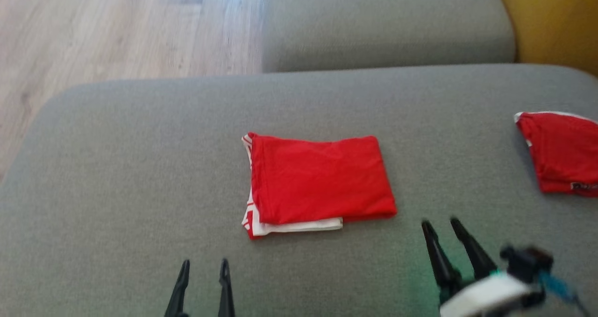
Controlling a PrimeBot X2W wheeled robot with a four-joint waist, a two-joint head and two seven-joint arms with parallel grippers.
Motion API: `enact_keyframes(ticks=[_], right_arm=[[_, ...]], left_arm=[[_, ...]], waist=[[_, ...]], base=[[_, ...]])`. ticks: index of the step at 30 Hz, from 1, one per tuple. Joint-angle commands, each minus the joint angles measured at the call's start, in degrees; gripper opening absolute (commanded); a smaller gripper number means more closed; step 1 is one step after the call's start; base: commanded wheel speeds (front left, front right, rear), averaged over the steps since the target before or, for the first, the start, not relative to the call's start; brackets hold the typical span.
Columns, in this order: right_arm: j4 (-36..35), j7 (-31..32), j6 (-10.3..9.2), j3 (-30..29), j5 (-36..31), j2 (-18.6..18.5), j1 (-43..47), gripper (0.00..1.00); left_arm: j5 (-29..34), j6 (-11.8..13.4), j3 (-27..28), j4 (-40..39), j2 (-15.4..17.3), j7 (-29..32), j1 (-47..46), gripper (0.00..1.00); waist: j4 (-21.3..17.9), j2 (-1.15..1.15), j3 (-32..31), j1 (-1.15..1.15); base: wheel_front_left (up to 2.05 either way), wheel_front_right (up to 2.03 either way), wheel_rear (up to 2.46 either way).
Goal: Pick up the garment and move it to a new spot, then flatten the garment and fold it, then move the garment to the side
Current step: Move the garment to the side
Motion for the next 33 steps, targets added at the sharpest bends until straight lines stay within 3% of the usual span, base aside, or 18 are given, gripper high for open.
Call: enact_keyframes(ticks=[1, 7, 8, 14, 27, 28, 31, 33], right_arm=[[-1.23, 1.27, -0.05, 2.19, 2.62, -2.05, -5.86, 1.00], [0.08, 11.75, -0.05, 7.27, 13.89, -7.17, -16.25, 1.00], [1.15, 15.62, -0.05, 7.64, 18.48, -8.53, -19.46, 1.00], [5.30, 26.49, -0.05, 9.07, 29.84, -11.82, -26.43, 1.00], [13.37, 29.65, -0.05, 12.17, 42.58, -9.42, -31.69, 0.97], [13.54, 29.75, -0.05, 12.61, 43.13, -9.26, -31.87, 0.66], [13.54, 29.87, -0.05, 13.73, 44.71, -9.19, -32.19, 0.00], [13.15, 30.04, -0.05, 14.52, 45.61, -9.53, -32.21, 0.00]], left_arm=[[-0.07, 0.23, 0.74, -1.47, -0.77, -0.56, -3.52, 1.00], [-0.06, 0.28, -0.93, -1.33, -0.77, -0.56, -7.00, 1.00], [-0.13, 0.23, -1.57, -1.11, -0.77, -0.56, -8.56, 1.00], [-0.46, 0.33, -3.48, -0.25, -0.77, -0.56, -12.36, 1.00], [-1.09, 1.02, -5.54, 1.18, -0.77, -0.56, -15.96, 1.00], [-1.02, 1.08, -5.65, 1.27, -0.77, -0.56, -16.10, 1.00], [-0.86, 1.32, -5.71, 1.43, -0.77, -0.56, -16.37, 1.00], [-0.68, 1.48, -5.55, 1.51, -0.77, -0.56, -16.38, 1.00]], waist=[[0.63, 0.00, 1.89, -0.01], [1.58, 0.00, 6.99, -0.01], [2.01, 0.00, 8.54, -0.01], [3.73, 0.00, 12.32, -0.01], [5.90, 0.00, 15.57, -0.01], [5.97, 0.00, 15.62, -0.01], [5.88, 0.00, 15.56, -0.01], [5.53, 0.00, 15.42, -0.01]], base=[[0.00, 0.00, 0.00], [0.00, 0.00, 0.00], [0.00, 0.00, 0.00], [0.00, 0.00, 0.00], [0.00, 0.00, 0.00], [0.00, 0.00, 0.00], [0.00, 0.00, 0.00], [0.00, 0.00, 0.00]])
